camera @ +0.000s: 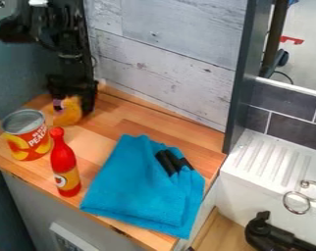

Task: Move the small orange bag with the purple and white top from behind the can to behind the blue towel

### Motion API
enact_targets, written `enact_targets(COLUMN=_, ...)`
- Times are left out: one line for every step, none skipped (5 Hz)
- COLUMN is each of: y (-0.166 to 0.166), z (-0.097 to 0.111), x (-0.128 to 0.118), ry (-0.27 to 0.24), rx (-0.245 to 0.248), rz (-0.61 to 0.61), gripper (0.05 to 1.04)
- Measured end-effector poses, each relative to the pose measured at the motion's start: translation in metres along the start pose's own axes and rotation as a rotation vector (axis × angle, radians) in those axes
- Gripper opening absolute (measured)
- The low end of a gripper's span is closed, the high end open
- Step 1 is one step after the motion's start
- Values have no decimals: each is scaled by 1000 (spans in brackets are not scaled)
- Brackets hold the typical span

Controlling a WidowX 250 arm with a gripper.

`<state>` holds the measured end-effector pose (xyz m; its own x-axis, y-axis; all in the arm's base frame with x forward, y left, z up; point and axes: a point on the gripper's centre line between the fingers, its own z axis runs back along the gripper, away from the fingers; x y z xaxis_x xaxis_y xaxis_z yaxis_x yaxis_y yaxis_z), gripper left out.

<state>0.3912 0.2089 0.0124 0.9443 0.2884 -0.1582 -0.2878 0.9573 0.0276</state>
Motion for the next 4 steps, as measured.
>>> enact_targets(y=-1, z=-4, x=-3, ry=-3, rx=1, rz=-23, gripper=713)
enact_targets(y=-3, z=8, x=-13, ry=-23, rx=4, rz=-38, gripper=579)
enact_targets(y=-17, z=49, x=-19, ry=-113, rx=16, rz=-58, gripper=562)
enact_targets(y=-47, z=66, x=-21, ry=-154, rx=14, rz=-108, gripper=562)
